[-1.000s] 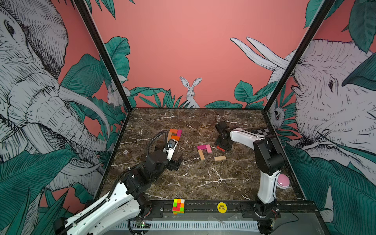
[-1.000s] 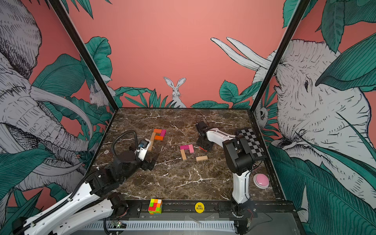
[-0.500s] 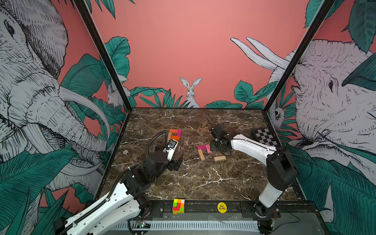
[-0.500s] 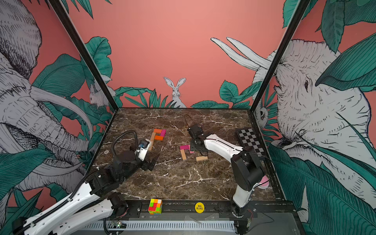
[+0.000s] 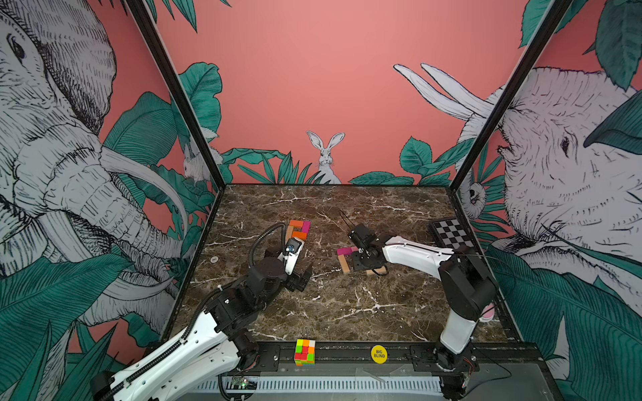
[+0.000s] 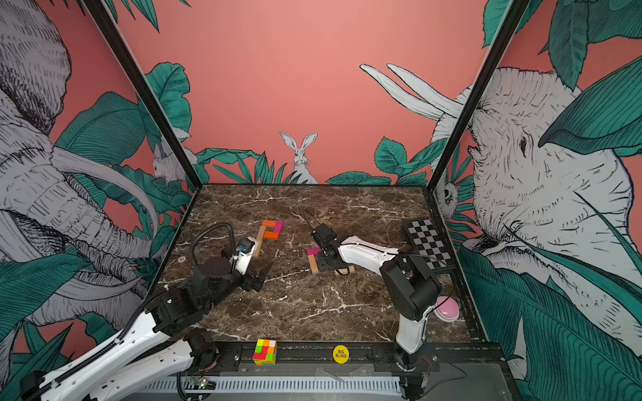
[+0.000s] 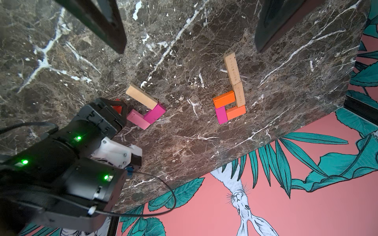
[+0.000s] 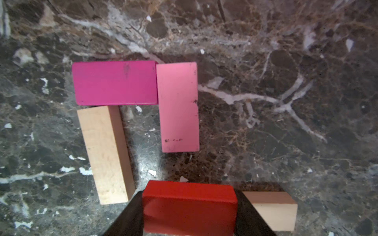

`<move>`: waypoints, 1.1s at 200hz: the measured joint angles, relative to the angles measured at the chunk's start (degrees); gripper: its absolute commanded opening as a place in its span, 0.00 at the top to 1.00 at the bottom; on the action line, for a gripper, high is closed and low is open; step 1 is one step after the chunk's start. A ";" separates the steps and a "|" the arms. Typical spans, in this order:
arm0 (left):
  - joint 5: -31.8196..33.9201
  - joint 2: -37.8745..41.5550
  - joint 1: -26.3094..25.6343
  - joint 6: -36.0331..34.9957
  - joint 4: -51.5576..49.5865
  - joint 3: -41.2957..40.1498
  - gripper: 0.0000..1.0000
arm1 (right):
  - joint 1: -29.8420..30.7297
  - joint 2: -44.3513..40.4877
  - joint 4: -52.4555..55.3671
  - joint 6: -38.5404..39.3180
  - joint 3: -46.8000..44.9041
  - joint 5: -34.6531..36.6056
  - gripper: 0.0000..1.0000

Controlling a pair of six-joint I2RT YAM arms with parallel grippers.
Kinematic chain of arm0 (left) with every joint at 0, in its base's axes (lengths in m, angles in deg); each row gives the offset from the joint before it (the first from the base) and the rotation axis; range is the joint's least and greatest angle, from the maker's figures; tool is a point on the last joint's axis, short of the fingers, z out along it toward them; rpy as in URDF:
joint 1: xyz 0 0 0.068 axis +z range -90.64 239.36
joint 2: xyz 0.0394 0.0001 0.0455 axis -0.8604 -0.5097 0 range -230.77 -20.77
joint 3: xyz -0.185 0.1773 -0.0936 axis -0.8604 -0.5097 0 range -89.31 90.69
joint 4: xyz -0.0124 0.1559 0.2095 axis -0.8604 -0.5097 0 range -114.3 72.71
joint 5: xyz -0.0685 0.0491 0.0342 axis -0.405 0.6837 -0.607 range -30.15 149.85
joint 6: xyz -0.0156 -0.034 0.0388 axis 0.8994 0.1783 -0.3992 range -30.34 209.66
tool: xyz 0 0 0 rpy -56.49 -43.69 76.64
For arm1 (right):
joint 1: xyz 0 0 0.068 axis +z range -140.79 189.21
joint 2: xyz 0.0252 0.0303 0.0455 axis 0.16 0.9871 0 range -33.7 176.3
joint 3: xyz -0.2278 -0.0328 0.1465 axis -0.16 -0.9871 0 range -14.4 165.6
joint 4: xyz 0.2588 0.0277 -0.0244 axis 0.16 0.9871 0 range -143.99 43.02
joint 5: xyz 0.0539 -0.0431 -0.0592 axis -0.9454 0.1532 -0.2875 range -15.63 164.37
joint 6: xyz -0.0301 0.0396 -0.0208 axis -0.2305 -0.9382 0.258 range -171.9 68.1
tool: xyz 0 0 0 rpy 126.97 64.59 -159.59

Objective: Assemble the letter p with building blocks
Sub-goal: Assemble the building block at the center of the board.

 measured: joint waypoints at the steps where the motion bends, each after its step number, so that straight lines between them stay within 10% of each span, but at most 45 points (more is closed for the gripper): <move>1: 0.00 0.00 0.00 0.00 0.00 0.00 0.01 | 0.00 0.09 0.00 0.02 0.02 0.00 0.41; 220: 0.02 -0.55 0.04 0.00 0.02 0.00 0.00 | 0.00 4.83 -0.76 2.08 3.87 -1.99 0.28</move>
